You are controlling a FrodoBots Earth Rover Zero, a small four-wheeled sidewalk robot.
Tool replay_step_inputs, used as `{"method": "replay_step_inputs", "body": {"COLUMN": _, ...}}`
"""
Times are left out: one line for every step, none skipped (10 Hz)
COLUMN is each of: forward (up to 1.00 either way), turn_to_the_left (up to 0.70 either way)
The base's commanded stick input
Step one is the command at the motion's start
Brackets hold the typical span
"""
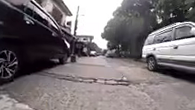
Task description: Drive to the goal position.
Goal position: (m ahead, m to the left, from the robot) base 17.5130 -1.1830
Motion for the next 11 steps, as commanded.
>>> {"method": "replay_step_inputs", "body": {"forward": 1.0, "turn_to_the_left": 0.0}}
{"method": "replay_step_inputs", "body": {"forward": 1.0, "turn_to_the_left": 0.0}}
{"method": "replay_step_inputs", "body": {"forward": 1.0, "turn_to_the_left": 0.0}}
{"method": "replay_step_inputs", "body": {"forward": 1.0, "turn_to_the_left": 0.0}}
{"method": "replay_step_inputs", "body": {"forward": 1.0, "turn_to_the_left": 0.0}}
{"method": "replay_step_inputs", "body": {"forward": 1.0, "turn_to_the_left": 0.0}}
{"method": "replay_step_inputs", "body": {"forward": 1.0, "turn_to_the_left": 0.0}}
{"method": "replay_step_inputs", "body": {"forward": 1.0, "turn_to_the_left": 0.0}}
{"method": "replay_step_inputs", "body": {"forward": 1.0, "turn_to_the_left": 0.0}}
{"method": "replay_step_inputs", "body": {"forward": 1.0, "turn_to_the_left": 0.0}}
{"method": "replay_step_inputs", "body": {"forward": 1.0, "turn_to_the_left": 0.0}}
